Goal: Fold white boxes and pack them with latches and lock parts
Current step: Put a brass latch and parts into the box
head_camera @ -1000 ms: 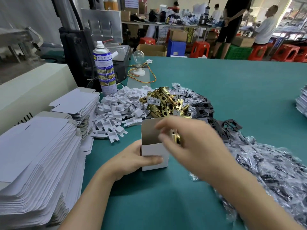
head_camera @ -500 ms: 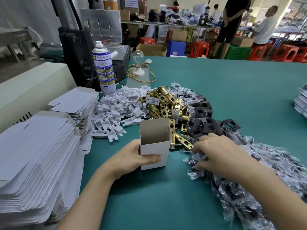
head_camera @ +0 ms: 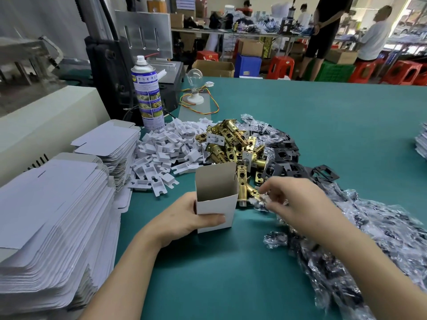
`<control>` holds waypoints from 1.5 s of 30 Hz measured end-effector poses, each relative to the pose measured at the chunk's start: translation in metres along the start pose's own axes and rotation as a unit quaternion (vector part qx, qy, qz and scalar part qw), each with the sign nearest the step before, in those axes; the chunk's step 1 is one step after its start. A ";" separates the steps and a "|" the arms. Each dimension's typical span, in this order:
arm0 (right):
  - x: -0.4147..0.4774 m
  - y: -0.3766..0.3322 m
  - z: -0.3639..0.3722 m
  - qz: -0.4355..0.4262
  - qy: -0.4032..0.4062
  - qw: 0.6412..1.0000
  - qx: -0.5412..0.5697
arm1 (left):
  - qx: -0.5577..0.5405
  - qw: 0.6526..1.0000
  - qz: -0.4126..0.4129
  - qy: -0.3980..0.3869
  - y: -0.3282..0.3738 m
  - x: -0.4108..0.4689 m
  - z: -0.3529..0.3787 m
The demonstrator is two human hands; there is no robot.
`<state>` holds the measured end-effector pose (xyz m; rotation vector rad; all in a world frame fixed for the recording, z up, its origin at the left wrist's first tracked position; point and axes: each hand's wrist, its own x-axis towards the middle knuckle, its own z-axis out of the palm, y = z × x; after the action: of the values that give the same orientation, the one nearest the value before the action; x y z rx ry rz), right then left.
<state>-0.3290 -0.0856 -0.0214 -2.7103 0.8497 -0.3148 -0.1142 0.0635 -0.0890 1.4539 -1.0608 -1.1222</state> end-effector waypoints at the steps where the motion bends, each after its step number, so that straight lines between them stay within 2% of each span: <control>1: 0.000 -0.004 -0.005 0.007 0.017 0.998 0.059 | -0.001 1.000 0.001 0.000 0.000 0.000 0.000; 4: 0.001 -0.022 -0.022 -0.016 0.087 0.969 0.230 | -0.005 1.000 0.000 -0.001 0.000 0.001 0.000; 6: 0.003 -0.039 -0.031 -0.067 0.141 0.949 0.275 | -0.010 1.000 -0.003 -0.004 -0.001 0.001 0.000; 7: 0.004 -0.049 -0.033 -0.101 0.161 0.947 0.258 | -0.012 1.000 -0.004 -0.004 -0.001 0.002 -0.001; 9: 0.007 -0.068 -0.033 -0.160 0.167 0.961 0.154 | -0.018 1.000 -0.004 -0.001 -0.001 0.002 0.000; 11: 0.013 -0.085 -0.028 -0.186 0.143 0.972 0.007 | -0.019 1.000 0.002 0.000 0.001 0.002 0.000; 13: 0.018 -0.094 -0.024 -0.197 0.105 0.970 -0.091 | -0.016 1.000 0.012 -0.004 0.001 0.001 0.000; 17: 0.023 -0.099 -0.018 -0.213 0.031 0.969 -0.124 | -0.017 1.000 0.025 -0.004 0.000 0.002 -0.002; 20: 0.023 -0.094 -0.015 -0.200 0.014 0.977 -0.075 | -0.025 0.999 0.026 -0.003 0.000 0.003 -0.001; 29: 0.024 -0.071 -0.008 -0.185 0.059 0.978 0.070 | -0.008 1.000 0.020 0.005 -0.001 0.004 0.001; 32: 0.019 -0.062 -0.009 -0.166 0.189 0.952 0.174 | -0.017 1.000 0.011 0.010 -0.002 0.002 0.000; 34: 0.013 -0.053 -0.004 -0.090 0.243 0.928 0.266 | -0.028 1.000 0.007 0.007 0.000 0.000 0.001; 35: 0.011 -0.050 0.000 -0.041 0.235 0.921 0.310 | -0.034 0.999 0.008 0.007 0.002 -0.001 0.002; 37: 0.010 -0.049 0.011 0.049 0.157 0.905 0.392 | -0.048 0.999 0.013 0.012 0.005 -0.001 0.005; 40: 0.013 -0.055 0.027 0.138 0.038 0.840 0.523 | -0.072 0.997 0.016 0.018 0.007 -0.001 0.008; 45: 0.018 -0.062 0.043 0.121 0.012 0.810 0.573 | -0.110 0.992 0.055 -0.026 0.010 -0.005 0.010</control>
<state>-0.2696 -0.0383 -0.0394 -1.4527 0.6597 -0.5688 -0.1256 0.0651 -0.0797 1.1855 -1.0066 -1.1643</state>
